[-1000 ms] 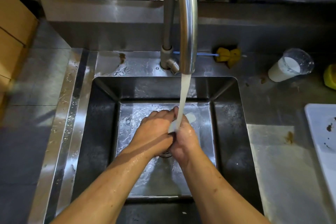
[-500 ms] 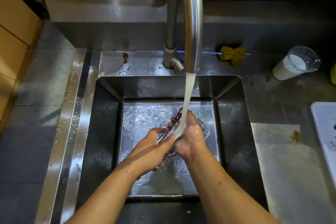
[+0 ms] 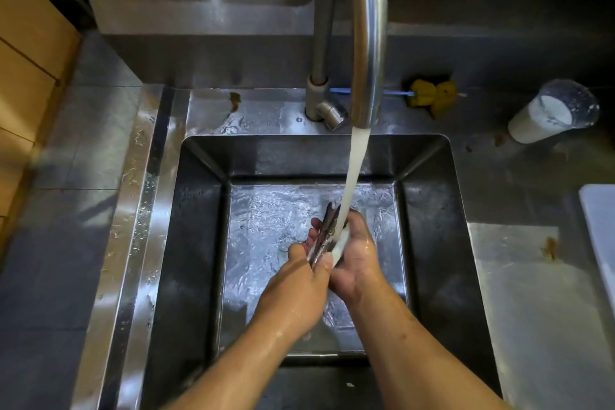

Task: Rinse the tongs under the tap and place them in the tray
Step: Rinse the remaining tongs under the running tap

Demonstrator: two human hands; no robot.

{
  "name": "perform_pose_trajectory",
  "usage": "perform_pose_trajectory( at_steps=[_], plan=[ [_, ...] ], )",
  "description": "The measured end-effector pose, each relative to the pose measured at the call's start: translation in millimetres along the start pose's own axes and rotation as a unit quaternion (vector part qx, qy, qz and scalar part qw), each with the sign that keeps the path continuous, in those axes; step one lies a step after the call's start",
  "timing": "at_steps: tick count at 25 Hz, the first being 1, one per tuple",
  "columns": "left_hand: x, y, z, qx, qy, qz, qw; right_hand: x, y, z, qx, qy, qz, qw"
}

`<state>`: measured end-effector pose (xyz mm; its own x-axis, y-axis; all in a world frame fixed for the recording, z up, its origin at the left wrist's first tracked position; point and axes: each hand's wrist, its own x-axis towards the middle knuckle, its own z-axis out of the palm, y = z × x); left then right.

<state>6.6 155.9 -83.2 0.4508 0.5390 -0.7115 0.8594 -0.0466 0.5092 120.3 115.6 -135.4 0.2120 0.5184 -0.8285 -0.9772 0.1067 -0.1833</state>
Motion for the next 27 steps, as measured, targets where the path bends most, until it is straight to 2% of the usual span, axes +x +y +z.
perform_pose_trajectory(
  at_steps=[2,3,5,7,10,12,13,16,18,21,25,27],
  plan=[
    [1,-2,-2,-0.019,-0.027,0.001,0.999,2,-3,-3,-0.025,0.000,0.020,0.999],
    [1,-2,-4,0.006,-0.025,0.007,1.000,3,-3,-4,-0.046,0.008,0.025,0.999],
    [1,-2,-5,0.079,0.016,0.025,0.996,4,-2,-1,-0.085,0.033,0.020,0.996],
    [2,-2,-2,0.085,0.027,0.018,0.996,3,0,3,-0.095,0.036,0.006,0.995],
    [13,-2,-7,-0.094,-0.082,-0.049,0.991,-1,1,9,-0.134,0.064,-0.028,0.988],
    [21,-7,-9,-0.174,-0.148,-0.033,0.973,-2,0,12,-0.241,0.104,-0.059,0.963],
    [23,-9,-9,-0.185,-0.155,-0.013,0.970,-5,-4,16,-0.302,0.112,-0.068,0.944],
    [27,-12,-4,-0.193,-0.109,-0.011,0.975,-17,-20,33,-0.477,0.117,-0.068,0.869],
    [28,-7,-2,-0.219,-0.081,-0.014,0.972,-26,-34,46,-0.528,0.120,-0.065,0.838],
    [31,4,-5,-0.252,-0.040,-0.018,0.967,-34,-56,66,-0.540,0.101,-0.120,0.827],
    [36,2,-11,-0.207,0.005,0.004,0.978,-47,-99,105,-0.456,0.112,-0.250,0.847],
    [32,-1,-12,-0.172,0.020,0.031,0.984,-51,-118,127,-0.424,0.119,-0.268,0.857]
  ],
)
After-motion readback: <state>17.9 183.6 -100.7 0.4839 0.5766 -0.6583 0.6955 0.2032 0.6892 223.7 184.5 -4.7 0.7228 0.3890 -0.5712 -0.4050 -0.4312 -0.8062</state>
